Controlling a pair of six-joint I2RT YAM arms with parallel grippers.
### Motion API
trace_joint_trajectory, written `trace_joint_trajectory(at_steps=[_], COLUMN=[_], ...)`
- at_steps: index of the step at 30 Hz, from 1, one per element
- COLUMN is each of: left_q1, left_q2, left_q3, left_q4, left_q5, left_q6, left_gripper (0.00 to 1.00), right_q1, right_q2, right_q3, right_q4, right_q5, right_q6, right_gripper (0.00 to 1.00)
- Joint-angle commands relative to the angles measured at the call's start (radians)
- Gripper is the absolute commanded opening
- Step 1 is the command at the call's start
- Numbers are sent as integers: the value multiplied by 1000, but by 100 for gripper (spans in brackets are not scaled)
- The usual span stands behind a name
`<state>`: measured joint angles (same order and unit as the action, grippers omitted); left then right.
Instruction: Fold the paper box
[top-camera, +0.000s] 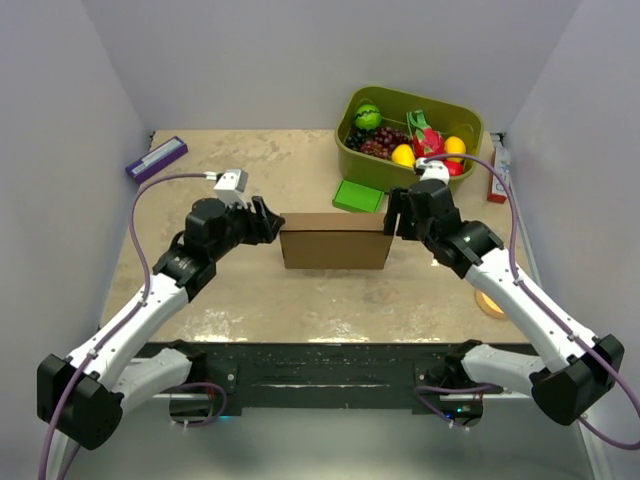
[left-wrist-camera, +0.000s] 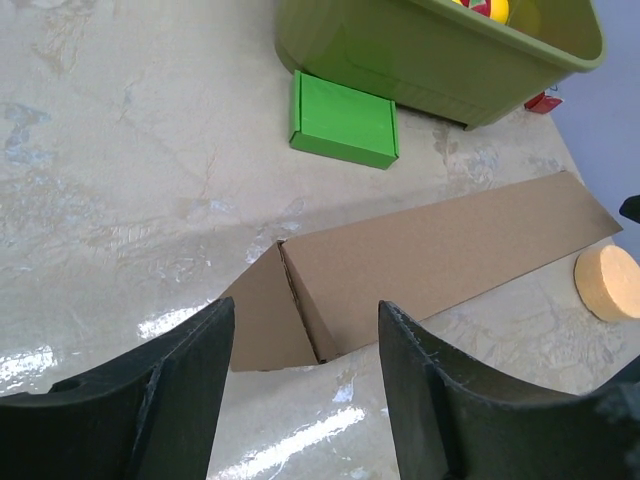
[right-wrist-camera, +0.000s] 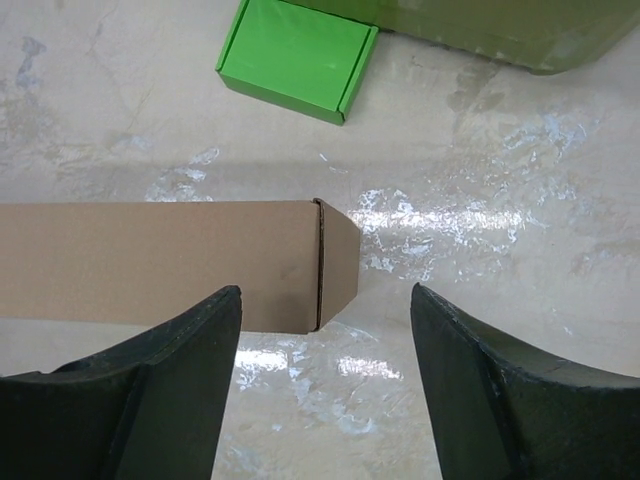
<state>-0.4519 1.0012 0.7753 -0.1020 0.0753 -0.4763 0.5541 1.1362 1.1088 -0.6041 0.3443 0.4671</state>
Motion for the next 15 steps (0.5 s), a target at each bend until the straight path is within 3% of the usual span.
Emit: trace_joint_trajectory(at_steps=[1, 15], left_q1=[15, 19], left_q2=[-16, -23], left_q3=[-13, -125], left_q4=[11, 68], left_q5=[20, 93], left_q6=[-10, -22], left_gripper=[62, 51], right_q1=[-3, -3], right_q2=[-42, -47], right_q3=[-18, -96], right_q4=[-22, -13], right_q5=[-14, -30], right_q6=[-12, -4], right_gripper=[70, 61])
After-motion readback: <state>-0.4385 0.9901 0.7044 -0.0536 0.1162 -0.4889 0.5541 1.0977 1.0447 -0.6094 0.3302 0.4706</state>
